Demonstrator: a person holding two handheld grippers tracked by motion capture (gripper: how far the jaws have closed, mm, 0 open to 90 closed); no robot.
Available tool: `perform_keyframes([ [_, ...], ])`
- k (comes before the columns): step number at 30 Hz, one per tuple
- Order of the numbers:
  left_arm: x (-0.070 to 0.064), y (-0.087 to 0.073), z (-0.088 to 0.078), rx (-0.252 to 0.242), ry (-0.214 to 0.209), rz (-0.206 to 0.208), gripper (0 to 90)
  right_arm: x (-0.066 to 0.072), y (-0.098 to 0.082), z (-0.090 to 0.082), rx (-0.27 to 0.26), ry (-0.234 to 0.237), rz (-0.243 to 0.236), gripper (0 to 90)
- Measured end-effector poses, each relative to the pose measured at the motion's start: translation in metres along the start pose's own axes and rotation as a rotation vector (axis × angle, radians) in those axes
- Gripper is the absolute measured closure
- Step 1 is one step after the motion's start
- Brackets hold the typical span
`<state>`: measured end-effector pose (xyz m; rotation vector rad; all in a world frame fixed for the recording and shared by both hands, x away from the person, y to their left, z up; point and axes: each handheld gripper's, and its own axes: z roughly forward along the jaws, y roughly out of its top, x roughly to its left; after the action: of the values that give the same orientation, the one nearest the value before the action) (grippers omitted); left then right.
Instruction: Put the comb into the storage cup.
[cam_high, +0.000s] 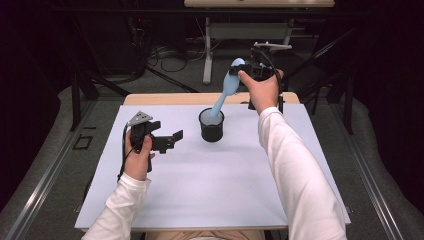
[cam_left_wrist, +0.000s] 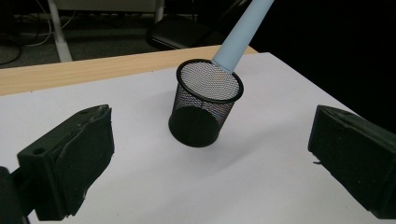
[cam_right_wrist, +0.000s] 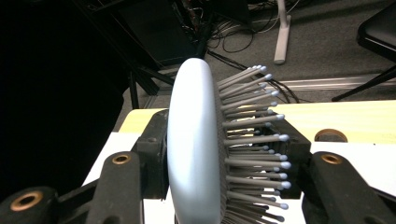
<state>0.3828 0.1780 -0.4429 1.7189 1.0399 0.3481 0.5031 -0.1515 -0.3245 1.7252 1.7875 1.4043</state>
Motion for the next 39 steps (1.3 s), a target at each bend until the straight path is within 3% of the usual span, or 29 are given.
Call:
perform_keyframes([
  [15, 0.001, 0.000, -0.001, -0.004, 0.001, -0.003, 0.6, 0.014, -0.011, 0.018, -0.007, -0.037, -0.097, 49.0],
  [19, 0.001, 0.000, -0.001, -0.002, 0.002, -0.002, 0.6, 0.017, -0.014, 0.021, -0.002, -0.035, -0.101, 49.0],
  [26, 0.002, 0.000, -0.001, -0.004, 0.001, -0.003, 0.6, 0.025, -0.021, 0.027, 0.006, -0.050, -0.168, 49.0],
  [39, 0.003, 0.000, -0.001, -0.001, 0.005, -0.005, 0.7, 0.032, -0.030, 0.037, 0.024, -0.055, -0.221, 49.0],
])
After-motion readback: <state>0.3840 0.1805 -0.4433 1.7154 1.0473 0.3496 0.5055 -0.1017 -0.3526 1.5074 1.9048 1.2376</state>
